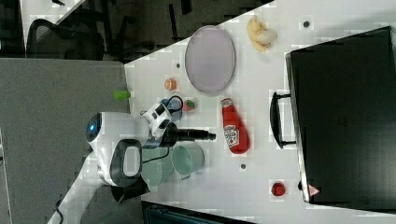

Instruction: Pick Ketchup from the table and place it in strainer.

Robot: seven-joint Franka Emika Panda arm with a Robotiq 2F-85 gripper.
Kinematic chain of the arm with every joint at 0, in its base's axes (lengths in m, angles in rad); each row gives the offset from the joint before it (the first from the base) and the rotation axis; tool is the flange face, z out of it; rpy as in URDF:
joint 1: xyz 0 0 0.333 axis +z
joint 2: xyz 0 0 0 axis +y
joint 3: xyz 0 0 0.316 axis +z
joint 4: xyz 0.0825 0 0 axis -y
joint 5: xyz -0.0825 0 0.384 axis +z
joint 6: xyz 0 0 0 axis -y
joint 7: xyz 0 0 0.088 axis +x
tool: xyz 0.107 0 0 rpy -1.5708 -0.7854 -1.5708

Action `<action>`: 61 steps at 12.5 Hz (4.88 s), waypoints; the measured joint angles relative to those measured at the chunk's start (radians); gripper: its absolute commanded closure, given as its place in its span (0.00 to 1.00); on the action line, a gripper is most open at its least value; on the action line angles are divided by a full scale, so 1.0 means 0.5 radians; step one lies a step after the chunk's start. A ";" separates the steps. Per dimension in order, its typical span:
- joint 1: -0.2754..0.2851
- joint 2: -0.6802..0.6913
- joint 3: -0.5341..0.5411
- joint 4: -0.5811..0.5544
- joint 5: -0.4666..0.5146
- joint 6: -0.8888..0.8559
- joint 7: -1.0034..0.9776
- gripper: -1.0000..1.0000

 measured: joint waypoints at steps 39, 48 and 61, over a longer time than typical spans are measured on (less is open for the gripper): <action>0.303 0.189 1.222 0.500 -0.034 0.069 1.478 0.38; 0.404 0.693 1.280 0.465 -0.076 0.384 2.065 0.00; -0.131 -0.598 0.204 0.738 -0.084 -0.663 2.039 0.00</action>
